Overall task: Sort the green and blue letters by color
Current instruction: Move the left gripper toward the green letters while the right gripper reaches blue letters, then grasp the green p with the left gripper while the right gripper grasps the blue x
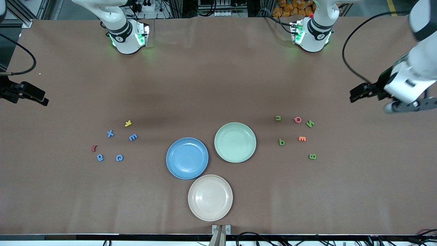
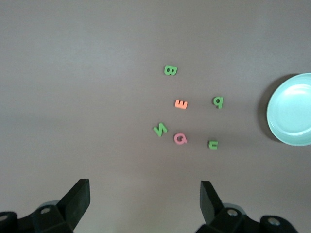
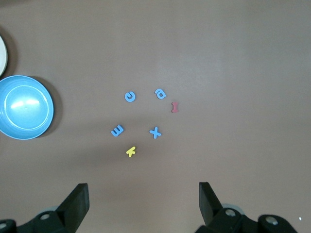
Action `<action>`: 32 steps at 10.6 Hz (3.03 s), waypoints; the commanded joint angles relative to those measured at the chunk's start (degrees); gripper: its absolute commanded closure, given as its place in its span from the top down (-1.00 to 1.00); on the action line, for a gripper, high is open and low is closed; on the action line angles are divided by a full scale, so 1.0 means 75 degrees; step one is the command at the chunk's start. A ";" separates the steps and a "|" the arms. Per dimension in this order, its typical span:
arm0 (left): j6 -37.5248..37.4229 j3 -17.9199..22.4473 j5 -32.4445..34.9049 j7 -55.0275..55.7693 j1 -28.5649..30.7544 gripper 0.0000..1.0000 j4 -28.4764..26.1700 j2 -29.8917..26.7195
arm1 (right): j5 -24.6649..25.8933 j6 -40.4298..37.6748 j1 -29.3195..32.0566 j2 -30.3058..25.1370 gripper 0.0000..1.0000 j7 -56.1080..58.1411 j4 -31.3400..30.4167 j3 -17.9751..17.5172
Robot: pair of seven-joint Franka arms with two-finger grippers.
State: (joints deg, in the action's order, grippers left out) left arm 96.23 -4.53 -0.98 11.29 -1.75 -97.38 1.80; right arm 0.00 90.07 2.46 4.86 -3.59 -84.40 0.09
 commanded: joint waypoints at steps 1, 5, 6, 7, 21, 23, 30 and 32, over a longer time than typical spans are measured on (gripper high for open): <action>0.1648 -0.0263 0.0178 0.0194 -0.0117 1.00 -0.1379 -0.0111 | 0.0035 0.1043 -0.0023 -0.0156 1.00 0.0151 -0.1095 -0.0035; 0.3489 -0.1023 0.0178 0.1151 -0.0153 1.00 -0.2717 0.0063 | 0.0035 0.3056 -0.0047 -0.0273 1.00 0.1449 -0.2828 -0.0035; 0.3935 -0.1234 0.0178 0.1491 -0.0153 1.00 -0.2824 0.0401 | 0.0035 0.3468 -0.0070 -0.0239 1.00 0.1649 -0.3180 -0.0035; 0.4195 -0.1329 0.0178 0.1611 -0.0176 1.00 -0.2825 0.0787 | 0.0047 0.3994 -0.0140 -0.0203 1.00 0.1952 -0.3683 -0.0035; 0.6328 -0.1541 0.2287 0.3546 -0.0563 1.00 -0.1559 0.4375 | 0.0141 0.6822 0.0068 0.1716 1.00 0.3898 -0.5317 -0.0024; 0.6552 -0.1529 0.2287 0.3616 -0.0622 1.00 -0.1571 0.4552 | 0.0117 0.7150 0.0292 0.2081 1.00 0.4263 -0.5317 -0.0024; 0.6576 -0.1529 0.2287 0.3674 -0.0622 -0.64 -0.1653 0.4623 | 0.0105 0.8112 0.0258 0.2668 1.00 0.4194 -0.5528 -0.0024; 0.6716 -0.1517 0.2287 0.3744 -0.0633 -1.00 -0.1665 0.4635 | 0.0105 0.8217 0.0258 0.2726 1.00 0.4182 -0.5551 -0.0024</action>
State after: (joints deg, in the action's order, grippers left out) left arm 144.92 -15.98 14.39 36.91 -6.20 -110.12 36.01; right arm 0.08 150.00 4.11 25.00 27.84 -125.27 0.27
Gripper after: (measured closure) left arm 0.185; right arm 0.000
